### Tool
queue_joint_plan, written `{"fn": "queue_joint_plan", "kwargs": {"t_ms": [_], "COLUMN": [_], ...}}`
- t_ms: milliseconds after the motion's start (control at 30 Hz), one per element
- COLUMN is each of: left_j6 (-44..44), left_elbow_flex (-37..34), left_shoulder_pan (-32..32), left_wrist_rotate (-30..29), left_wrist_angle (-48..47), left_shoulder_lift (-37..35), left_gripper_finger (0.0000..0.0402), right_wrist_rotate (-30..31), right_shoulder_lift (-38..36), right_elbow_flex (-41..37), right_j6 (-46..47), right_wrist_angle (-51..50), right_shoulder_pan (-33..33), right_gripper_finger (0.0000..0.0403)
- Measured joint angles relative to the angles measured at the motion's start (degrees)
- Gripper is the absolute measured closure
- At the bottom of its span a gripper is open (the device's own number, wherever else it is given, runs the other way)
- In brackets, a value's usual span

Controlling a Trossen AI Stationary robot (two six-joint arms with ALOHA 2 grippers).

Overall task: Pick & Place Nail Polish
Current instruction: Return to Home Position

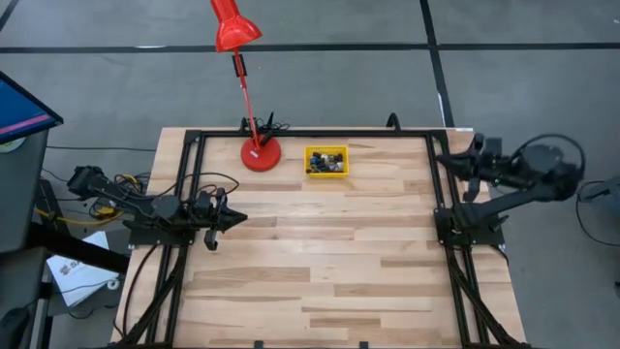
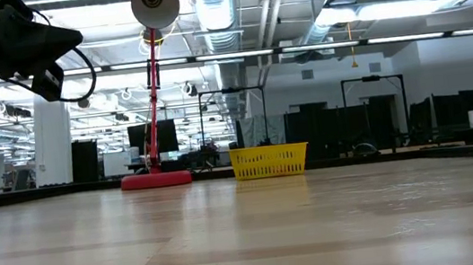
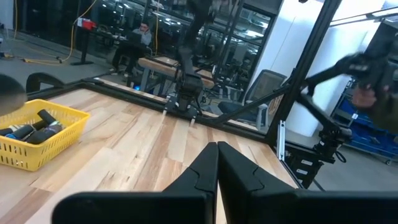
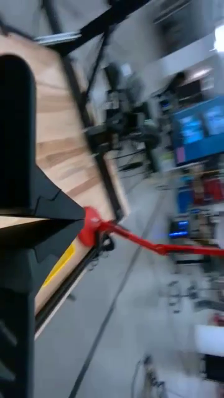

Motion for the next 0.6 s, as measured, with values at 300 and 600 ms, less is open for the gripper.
{"fn": "queue_joint_plan", "kwargs": {"t_ms": [300,600], "left_j6": [-0.01,-0.02], "left_elbow_flex": [0.0,-0.07], "left_shoulder_pan": [0.0,0.02], "left_wrist_rotate": [0.0,-0.44], "left_wrist_angle": [0.39,1.76], "left_shoulder_lift": [0.31,2.31], "left_gripper_finger": [0.0401,0.0401], "right_wrist_rotate": [-1.82,-15.32], "right_shoulder_lift": [-18.42,-15.46], "right_elbow_flex": [-25.6,-39.39], "right_j6": [-2.11,-4.67], "right_wrist_angle": [17.38,39.17], "right_shoulder_pan": [-0.16,1.23], "right_gripper_finger": [0.0402,0.0403]}}
